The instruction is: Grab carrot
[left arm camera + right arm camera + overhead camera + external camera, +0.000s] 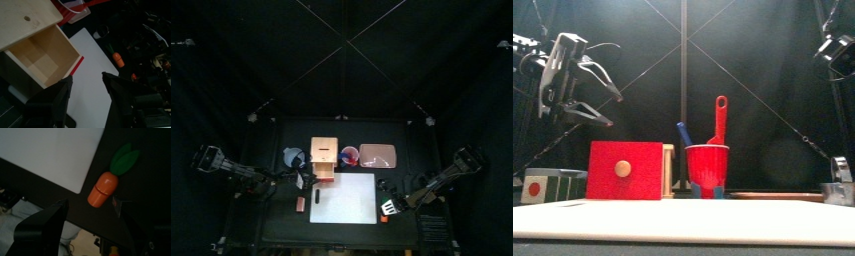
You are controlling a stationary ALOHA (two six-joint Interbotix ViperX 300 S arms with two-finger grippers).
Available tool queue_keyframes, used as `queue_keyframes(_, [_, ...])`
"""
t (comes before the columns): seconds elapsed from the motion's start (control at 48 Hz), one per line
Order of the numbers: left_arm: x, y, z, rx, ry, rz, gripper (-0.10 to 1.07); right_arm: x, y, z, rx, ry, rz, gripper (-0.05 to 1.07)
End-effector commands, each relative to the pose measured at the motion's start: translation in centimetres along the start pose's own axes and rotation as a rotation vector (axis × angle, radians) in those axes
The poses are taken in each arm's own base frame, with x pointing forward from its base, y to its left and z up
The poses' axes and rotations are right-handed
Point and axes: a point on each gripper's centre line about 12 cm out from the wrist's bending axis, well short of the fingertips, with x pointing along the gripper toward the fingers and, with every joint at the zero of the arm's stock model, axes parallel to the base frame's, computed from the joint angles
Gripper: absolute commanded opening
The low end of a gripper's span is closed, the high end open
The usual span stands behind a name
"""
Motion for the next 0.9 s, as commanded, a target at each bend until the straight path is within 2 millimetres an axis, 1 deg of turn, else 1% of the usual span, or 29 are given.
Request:
queue_keyframes(0.0, [0.0, -0.1, 0.3, 0.001, -0.011, -0.003, 0.87, 0.4, -0.1, -0.7, 0.031, -0.021, -0.008, 0.99])
queue_keyframes(0.208, [0.0, 0.6, 0.2, -0.001, 0.003, 0.018, 0.87, 2.7, -0.2, -1.7, 0.102, -0.056, -0.080, 0.99])
queue_keyframes(0.438, [0.0, 1.1, 0.0, -0.008, 0.032, 0.035, 0.87, 5.4, 0.0, -2.2, 0.118, -0.079, -0.167, 0.99])
queue_keyframes(0.625, [-0.3, 1.2, 0.2, -0.012, 0.024, 0.031, 0.87, 6.4, -0.2, -2.5, 0.131, -0.081, -0.208, 0.97])
queue_keyframes(0.75, [-0.7, 1.2, 0.5, -0.020, 0.011, 0.021, 0.87, 6.8, -0.3, -2.5, 0.134, -0.087, -0.222, 0.89])
queue_keyframes(0.875, [-1.1, 1.2, 0.8, -0.028, 0.001, 0.006, 0.87, 7.2, -0.4, -2.5, 0.130, -0.089, -0.227, 0.74])
